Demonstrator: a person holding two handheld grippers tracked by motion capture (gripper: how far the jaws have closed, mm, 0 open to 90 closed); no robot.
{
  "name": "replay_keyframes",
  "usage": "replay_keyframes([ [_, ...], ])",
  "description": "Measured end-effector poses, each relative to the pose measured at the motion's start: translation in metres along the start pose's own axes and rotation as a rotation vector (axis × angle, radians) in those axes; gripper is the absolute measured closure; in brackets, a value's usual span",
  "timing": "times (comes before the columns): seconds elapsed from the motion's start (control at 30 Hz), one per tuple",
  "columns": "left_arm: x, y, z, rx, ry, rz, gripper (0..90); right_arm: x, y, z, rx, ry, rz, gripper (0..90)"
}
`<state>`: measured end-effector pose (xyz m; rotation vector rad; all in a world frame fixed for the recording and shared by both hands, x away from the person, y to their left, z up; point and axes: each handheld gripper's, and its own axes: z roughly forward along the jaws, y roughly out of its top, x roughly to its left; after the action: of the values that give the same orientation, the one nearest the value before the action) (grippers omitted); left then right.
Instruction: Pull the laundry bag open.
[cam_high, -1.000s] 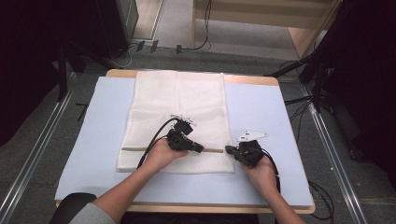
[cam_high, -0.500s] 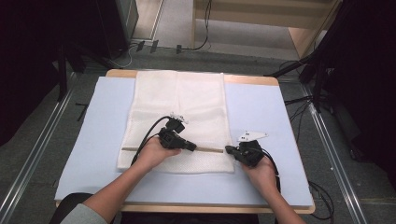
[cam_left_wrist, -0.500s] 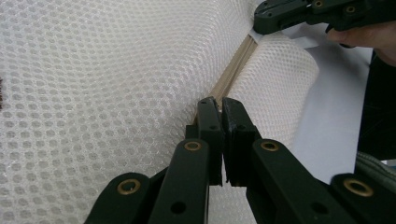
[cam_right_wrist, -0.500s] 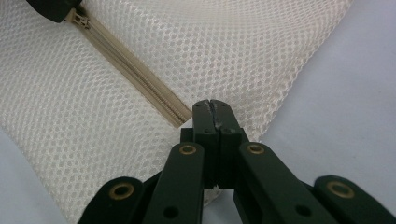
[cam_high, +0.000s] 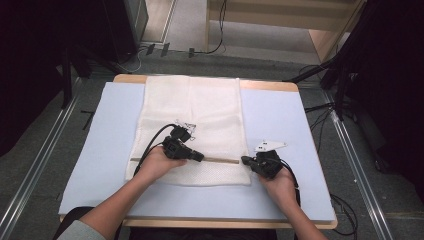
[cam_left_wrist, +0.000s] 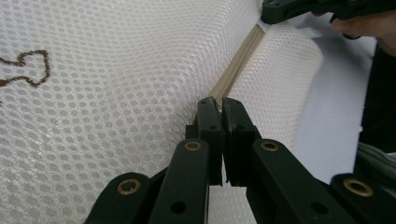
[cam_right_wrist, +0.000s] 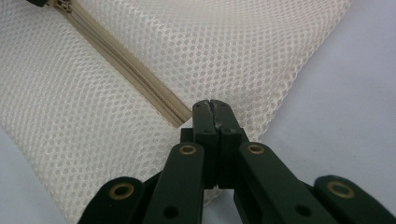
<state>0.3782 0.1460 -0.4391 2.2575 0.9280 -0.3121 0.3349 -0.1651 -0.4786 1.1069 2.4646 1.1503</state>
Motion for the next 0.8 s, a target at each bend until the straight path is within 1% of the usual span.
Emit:
replay_keyframes([
  [0.23,0.002,-0.002,-0.005,0.004,0.006,0.005,88.9,0.000,0.000,0.000,0.002,0.002,0.007,90.0],
  [0.27,0.004,-0.003,-0.008,0.000,0.002,-0.005,88.9,0.000,0.000,0.000,-0.001,0.002,0.007,90.0],
  [0.4,0.005,-0.005,-0.012,-0.003,0.012,-0.007,88.9,0.000,0.000,0.000,0.000,0.001,0.006,90.0],
  [0.47,0.005,-0.006,-0.013,-0.001,0.009,-0.010,88.9,0.000,0.000,0.000,0.000,0.001,0.006,90.0],
  [0.57,0.008,-0.008,-0.018,-0.006,0.016,-0.022,88.9,0.000,0.000,0.000,0.004,0.000,0.005,90.0],
  [0.63,0.009,-0.009,-0.020,-0.005,0.018,-0.022,88.9,0.000,0.000,0.000,0.001,0.000,0.004,90.0],
  [0.67,0.012,-0.010,-0.022,-0.003,0.022,-0.035,88.9,0.000,0.000,0.000,0.003,0.000,0.004,90.0],
  [0.73,0.015,-0.013,-0.027,-0.014,0.031,-0.043,88.9,0.000,0.000,0.000,0.001,0.000,0.003,90.0],
  [0.77,0.017,-0.014,-0.029,-0.014,0.025,-0.052,88.9,0.000,0.000,0.000,0.001,0.001,0.003,90.0],
  [0.8,0.018,-0.016,-0.031,-0.020,0.036,-0.055,88.9,0.000,0.000,0.000,0.002,0.000,0.002,90.0],
])
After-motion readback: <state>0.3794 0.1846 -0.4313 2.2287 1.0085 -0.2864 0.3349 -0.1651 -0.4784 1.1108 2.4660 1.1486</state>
